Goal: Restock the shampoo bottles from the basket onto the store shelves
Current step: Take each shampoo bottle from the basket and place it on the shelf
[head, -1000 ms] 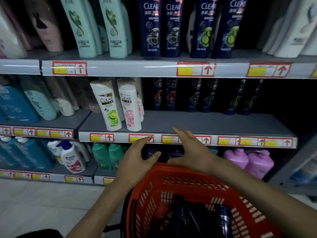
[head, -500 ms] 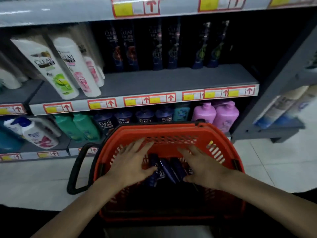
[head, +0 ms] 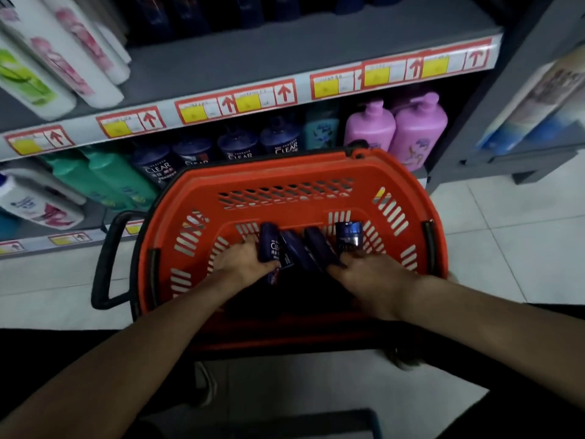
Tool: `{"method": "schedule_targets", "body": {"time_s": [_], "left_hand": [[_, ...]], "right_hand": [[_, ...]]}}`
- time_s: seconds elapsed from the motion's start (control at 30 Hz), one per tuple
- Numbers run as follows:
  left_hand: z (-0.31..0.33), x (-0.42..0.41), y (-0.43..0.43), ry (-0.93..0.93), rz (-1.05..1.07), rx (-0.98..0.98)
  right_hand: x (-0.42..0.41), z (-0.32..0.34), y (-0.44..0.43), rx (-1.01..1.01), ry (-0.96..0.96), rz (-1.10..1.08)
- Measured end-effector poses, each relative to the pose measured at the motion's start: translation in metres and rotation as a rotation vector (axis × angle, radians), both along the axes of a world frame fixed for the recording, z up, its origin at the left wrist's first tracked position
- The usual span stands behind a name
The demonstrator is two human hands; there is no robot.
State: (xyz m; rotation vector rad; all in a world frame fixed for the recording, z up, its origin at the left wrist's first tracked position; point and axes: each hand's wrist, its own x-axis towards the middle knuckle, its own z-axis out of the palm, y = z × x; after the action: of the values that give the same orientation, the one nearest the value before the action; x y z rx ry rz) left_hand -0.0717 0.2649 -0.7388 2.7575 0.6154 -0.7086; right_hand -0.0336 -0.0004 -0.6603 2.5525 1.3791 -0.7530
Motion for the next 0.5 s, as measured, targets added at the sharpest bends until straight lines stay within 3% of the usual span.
{"method": "schedule_targets", "body": {"time_s": [0.27,0.5], "left_hand": [[-0.044,0.015,-0.024,-0.013,0.196,0.024],[-0.043,0.030,-0.028,0.044,0.400,-0.117]], "right_hand": [[0.002,-0.007,-0.009,-0.002,0.000,-0.049],[0.004,-0.007,-0.013,-0.014,0.026,-0.061]]}}
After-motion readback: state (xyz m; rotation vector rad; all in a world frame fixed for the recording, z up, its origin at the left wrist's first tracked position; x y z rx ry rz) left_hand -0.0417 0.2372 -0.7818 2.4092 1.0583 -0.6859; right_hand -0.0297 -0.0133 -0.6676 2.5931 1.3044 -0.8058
